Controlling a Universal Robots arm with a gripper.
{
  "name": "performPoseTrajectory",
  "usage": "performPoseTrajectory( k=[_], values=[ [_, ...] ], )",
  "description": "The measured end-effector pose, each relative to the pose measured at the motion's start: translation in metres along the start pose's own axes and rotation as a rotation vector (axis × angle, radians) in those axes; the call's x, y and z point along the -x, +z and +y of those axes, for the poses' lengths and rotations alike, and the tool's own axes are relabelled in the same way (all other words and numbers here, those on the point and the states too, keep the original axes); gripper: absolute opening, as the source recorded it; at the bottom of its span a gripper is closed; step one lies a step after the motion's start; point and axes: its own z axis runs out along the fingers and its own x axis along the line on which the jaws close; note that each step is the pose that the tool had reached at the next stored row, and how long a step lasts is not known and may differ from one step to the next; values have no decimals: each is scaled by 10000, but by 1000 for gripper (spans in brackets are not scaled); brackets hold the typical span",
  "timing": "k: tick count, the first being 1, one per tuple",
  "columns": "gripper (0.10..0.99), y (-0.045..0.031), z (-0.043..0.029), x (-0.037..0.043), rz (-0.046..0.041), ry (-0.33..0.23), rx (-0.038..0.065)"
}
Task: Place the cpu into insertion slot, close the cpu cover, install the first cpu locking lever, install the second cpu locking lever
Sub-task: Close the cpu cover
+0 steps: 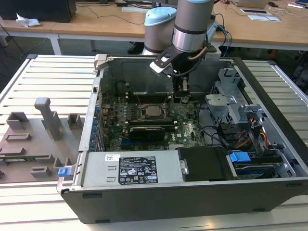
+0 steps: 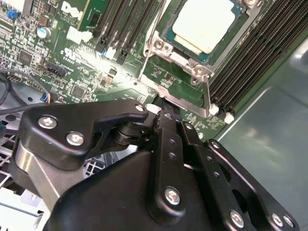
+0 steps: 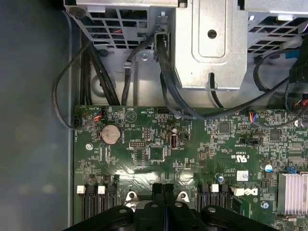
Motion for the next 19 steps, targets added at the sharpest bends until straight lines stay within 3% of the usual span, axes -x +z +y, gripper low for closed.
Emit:
performPoseTrajectory(
  k=[19],
  values=[
    [106,9,-206,-3,0,0,0]
  ],
)
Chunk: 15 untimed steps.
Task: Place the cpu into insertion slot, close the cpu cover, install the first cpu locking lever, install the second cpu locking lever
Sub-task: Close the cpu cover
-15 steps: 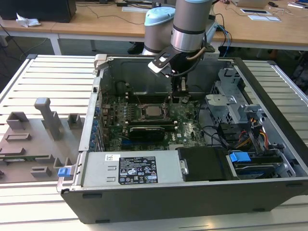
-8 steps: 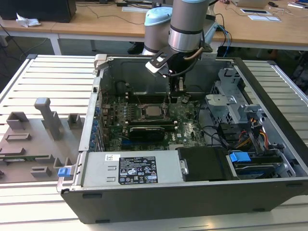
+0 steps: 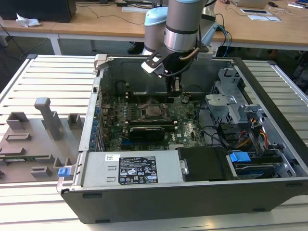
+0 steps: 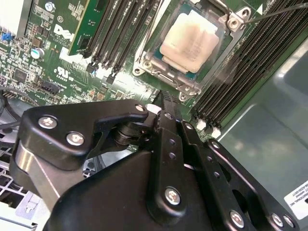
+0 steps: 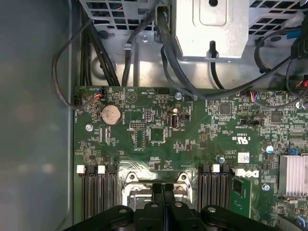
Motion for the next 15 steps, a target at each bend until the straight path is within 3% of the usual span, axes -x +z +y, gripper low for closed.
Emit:
performPoseTrajectory(
  k=[9,15],
  values=[
    [106,4,-82,-1,0,-1,0],
    [106,11,-184,-3,0,0,0]
  ],
)
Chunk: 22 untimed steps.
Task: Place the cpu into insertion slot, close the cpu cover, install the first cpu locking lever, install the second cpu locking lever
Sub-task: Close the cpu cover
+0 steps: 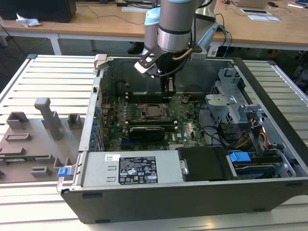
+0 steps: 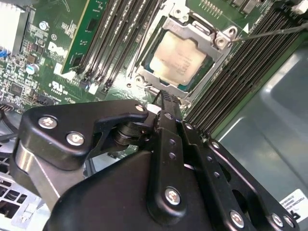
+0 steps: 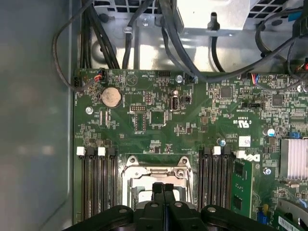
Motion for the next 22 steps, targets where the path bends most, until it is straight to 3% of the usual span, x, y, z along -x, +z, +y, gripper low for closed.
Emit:
performPoseTrajectory(
  k=[14,22],
  values=[
    [106,15,-203,-4,1,1,0],
    [106,20,-252,-4,-1,-2,0]
  ],
)
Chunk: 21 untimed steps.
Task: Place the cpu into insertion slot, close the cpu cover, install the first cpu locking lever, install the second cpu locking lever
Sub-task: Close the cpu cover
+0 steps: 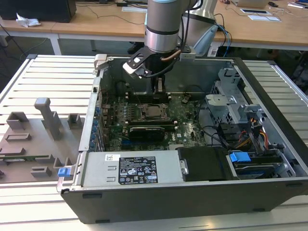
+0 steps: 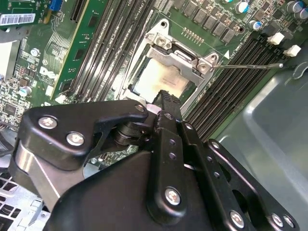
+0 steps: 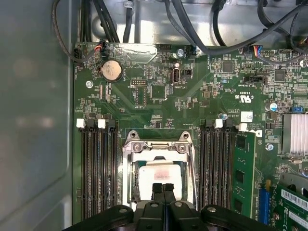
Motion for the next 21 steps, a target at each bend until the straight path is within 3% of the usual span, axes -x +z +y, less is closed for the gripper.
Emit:
performPoseTrajectory(
  k=[7,9,14,19,21],
  values=[
    [106,40,-49,-2,1,1,0],
    [106,82,-96,-4,1,1,0],
    [106,287,-254,-13,1,1,0],
    [106,344,-366,-16,1,2,1],
    [106,356,-376,-17,-1,-6,0]
  ],
)
